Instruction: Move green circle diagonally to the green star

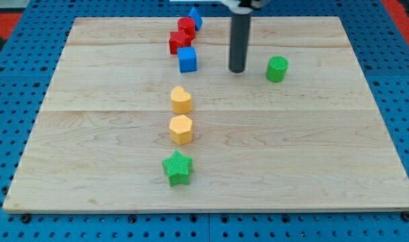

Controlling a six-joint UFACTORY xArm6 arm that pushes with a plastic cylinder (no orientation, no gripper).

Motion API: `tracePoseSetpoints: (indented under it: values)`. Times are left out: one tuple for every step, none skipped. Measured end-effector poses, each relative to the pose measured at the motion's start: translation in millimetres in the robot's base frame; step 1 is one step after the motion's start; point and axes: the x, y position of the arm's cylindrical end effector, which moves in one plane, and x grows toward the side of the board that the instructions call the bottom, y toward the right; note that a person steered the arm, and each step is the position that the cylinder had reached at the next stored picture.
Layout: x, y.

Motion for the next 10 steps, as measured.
tracePoseSetpoints:
  values:
    - [5.2, 81.1]
    - [5.1, 101.3]
    - [-41.4, 139.3]
    - [-13.7, 161.5]
    - [17.1, 139.9]
    - [24.6, 139.1]
    - [2.5, 61.5]
    - [13.3, -53.7]
    - [19.2, -156.8]
    - [81.6, -206.1]
